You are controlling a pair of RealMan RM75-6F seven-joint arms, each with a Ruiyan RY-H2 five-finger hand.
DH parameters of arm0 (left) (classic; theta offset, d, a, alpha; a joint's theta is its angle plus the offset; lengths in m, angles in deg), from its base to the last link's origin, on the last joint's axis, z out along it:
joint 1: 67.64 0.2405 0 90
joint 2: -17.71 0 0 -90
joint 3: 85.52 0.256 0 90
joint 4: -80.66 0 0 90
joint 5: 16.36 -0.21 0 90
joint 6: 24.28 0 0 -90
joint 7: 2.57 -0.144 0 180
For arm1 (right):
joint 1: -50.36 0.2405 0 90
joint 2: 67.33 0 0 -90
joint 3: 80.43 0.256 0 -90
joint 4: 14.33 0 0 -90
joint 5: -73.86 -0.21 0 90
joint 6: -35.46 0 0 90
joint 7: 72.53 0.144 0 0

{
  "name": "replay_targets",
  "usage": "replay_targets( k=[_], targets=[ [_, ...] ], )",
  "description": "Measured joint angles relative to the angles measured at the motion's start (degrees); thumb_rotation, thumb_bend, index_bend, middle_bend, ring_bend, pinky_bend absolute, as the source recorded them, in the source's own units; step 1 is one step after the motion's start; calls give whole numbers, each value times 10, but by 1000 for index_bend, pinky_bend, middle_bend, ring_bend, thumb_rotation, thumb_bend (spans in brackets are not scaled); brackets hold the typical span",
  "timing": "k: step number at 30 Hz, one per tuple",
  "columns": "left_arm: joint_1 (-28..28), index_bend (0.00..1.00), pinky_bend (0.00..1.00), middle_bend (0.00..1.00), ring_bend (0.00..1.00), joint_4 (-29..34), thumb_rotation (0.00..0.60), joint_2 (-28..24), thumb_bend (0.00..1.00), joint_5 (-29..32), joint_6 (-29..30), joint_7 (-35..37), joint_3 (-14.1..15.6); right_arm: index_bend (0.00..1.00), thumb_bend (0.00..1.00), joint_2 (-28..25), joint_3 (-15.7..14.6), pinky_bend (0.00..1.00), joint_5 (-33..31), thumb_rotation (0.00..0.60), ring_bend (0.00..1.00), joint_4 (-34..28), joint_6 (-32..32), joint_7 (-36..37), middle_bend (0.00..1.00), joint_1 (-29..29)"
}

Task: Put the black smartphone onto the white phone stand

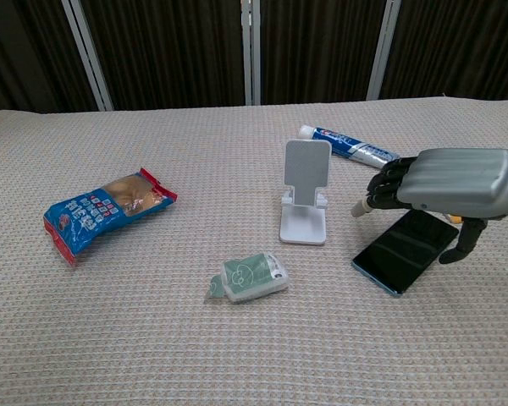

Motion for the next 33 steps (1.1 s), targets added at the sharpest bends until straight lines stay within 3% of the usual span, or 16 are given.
replay_targets(
  k=[17,20,25,33],
  targets=[
    [-10,0,0,0,0,-14,600,14,0,22,-19,-20,-4,235,25,90,-68,163,45,600,164,187,82,72,259,25],
    [-11,0,0,0,0,-15,600,16,0,25,-21,-22,-5,289,44,103,-78,185,48,600,231,217,96,83,334,25],
    [-12,0,0,0,0,-15,600,18,0,26,-22,-26,-4,474,128,122,-91,247,51,600,413,257,129,102,530,22],
    [-12,0,0,0,0,-12,600,16,0,22,-21,-22,-2,529,139,132,-100,268,54,600,468,291,185,106,584,19]
  ],
)
